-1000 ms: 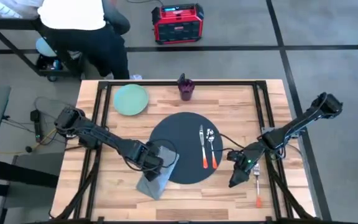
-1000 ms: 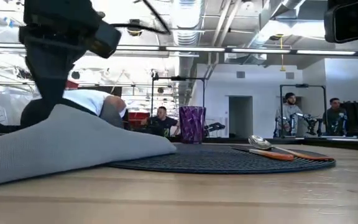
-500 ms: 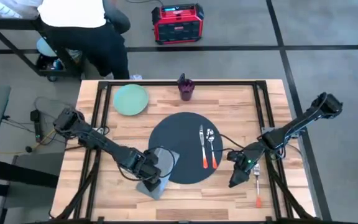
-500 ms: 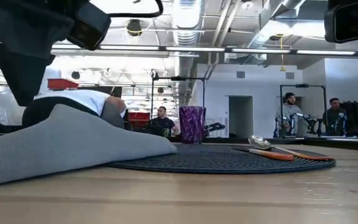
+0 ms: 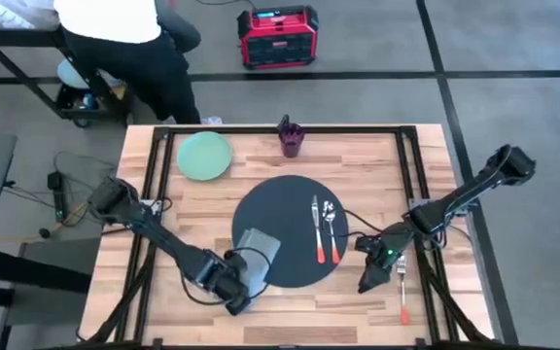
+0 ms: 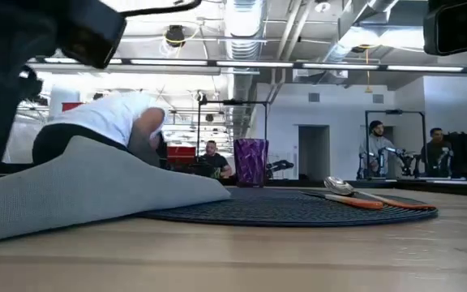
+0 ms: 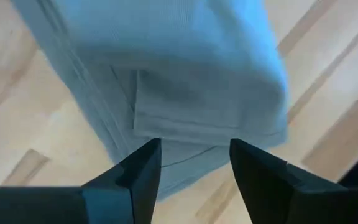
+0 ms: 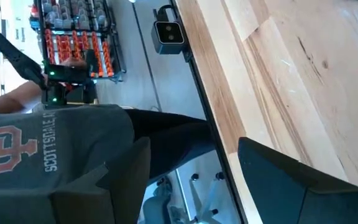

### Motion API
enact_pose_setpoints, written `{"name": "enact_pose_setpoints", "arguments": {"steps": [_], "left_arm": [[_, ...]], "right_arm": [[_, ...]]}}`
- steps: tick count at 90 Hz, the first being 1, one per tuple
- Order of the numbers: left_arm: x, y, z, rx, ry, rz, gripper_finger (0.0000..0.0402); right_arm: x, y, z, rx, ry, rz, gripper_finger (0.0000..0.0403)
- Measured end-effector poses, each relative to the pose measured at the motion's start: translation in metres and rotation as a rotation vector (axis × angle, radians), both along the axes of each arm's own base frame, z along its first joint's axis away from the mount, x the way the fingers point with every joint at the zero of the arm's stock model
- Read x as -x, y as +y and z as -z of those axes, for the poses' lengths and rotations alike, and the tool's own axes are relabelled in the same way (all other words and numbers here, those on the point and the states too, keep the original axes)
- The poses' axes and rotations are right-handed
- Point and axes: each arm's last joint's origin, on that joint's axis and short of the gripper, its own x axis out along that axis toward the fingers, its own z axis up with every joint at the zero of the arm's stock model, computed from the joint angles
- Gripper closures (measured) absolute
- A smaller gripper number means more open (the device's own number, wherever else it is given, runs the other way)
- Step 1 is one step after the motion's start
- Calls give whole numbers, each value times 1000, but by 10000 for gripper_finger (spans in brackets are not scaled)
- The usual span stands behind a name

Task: Set table place
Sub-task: Fold the table napkin

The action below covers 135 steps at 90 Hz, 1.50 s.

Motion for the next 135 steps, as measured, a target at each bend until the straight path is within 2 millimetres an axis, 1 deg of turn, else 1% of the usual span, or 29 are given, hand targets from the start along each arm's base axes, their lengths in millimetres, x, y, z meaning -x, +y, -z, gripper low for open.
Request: {"name": "enact_pose_setpoints", "arguments": {"steps": [23,64,74,96,109,118,135], "left_arm": [[0,8,0,-40,24,-1,228],[1,9,7,-42,14,13,231],[-2,7,6,-26,-18,33,253],[-1,8,6,-38,-9,54,351],[-1,8,6,-43,-9,70,392],[0,9,7,-52,3,66,399],[2,10,7,-59,28,85,383]], "right_arm": [[0,0,0,-10,12,3,172],[0,0,0,-31,38,17,172],[0,0,0,-31,38,17,172],[0,0,0,-32,39,18,172],[0,0,0,-45,54,27,172],[0,0,0,-51,61,32,172],[0,0,-1,-61,60,36,172]]}}
